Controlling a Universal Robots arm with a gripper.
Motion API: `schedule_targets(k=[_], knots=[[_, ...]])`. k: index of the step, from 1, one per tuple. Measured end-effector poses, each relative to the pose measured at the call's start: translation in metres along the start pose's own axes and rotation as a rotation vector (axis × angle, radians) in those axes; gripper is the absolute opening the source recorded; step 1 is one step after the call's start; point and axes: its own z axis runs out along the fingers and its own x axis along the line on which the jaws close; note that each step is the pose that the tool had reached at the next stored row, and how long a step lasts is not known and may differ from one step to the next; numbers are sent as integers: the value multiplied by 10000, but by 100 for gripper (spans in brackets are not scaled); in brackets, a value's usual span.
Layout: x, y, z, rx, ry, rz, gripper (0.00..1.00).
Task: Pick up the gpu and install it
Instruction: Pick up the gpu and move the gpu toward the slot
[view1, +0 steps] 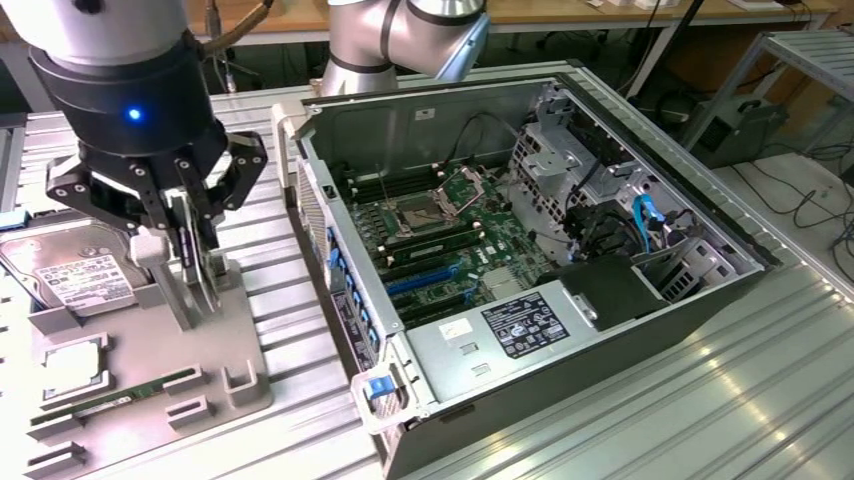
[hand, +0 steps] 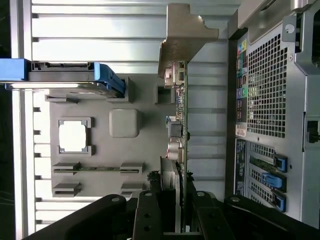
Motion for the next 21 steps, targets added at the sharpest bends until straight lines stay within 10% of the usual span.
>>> schedule_targets(k=[21], knots=[[-3, 14, -432, 110, 1, -1, 28]])
